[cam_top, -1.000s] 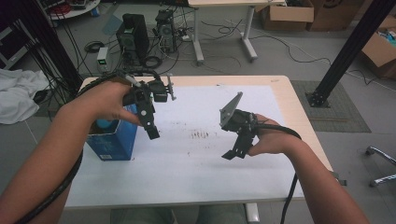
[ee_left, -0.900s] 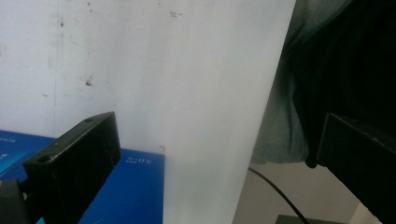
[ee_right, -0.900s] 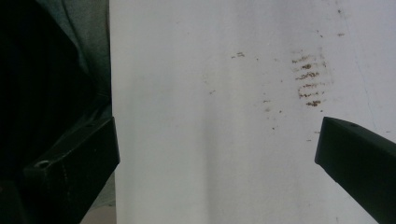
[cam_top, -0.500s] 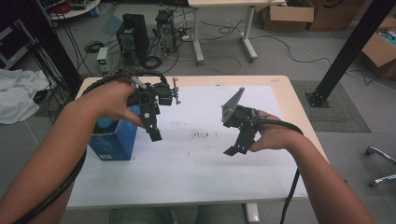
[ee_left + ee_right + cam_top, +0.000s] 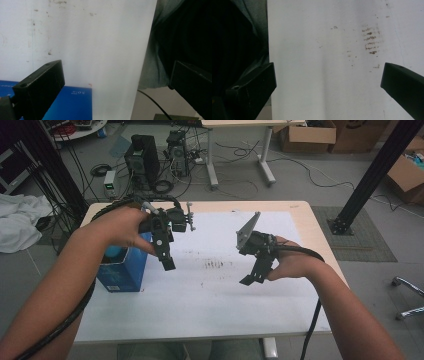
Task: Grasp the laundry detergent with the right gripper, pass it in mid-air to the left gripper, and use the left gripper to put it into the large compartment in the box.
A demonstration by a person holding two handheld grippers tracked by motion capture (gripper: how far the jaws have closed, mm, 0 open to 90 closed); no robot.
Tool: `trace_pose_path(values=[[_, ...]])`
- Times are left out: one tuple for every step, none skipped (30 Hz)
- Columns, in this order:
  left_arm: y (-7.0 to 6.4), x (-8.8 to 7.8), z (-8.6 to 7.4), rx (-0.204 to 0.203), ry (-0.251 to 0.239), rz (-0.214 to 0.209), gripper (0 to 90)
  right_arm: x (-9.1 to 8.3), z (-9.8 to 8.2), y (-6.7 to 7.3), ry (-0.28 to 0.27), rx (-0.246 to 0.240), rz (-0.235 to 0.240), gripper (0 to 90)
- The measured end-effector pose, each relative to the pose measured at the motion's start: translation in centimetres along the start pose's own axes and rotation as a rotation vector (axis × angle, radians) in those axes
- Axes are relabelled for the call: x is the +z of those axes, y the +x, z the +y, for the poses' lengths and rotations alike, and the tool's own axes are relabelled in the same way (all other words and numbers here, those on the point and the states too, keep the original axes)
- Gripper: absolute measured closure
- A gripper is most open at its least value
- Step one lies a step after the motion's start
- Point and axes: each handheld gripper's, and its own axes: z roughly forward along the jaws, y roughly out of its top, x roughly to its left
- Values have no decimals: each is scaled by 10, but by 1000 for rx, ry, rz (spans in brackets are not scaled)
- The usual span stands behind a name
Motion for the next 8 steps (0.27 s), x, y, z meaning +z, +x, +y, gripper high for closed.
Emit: trace_pose_path(values=[[0,0,0,-2,-2,-2,1,0,0,0,0,0,-1,0],[0,1,-1,-2,-1,-2,1,0,0,0,0,0,0,0],[0,1,-1,-2,-2,-3,1,0,1,0,-1,0,1,0],[0,2,-1,-2,0,-5,1,1,1,0,-1,0,0,0],[0,2,-1,-2,1,-5,1,1,1,-1,2,0,1,0],[0,2,-1,-2,2,-4,1,1,1,0,2,-1,0,0],[0,2,-1,0,-1,-4,1,1,1,0,1,-1,0,0],[0,2,-1,0,-3,-5,1,1,2,0,0,-3,1,0]])
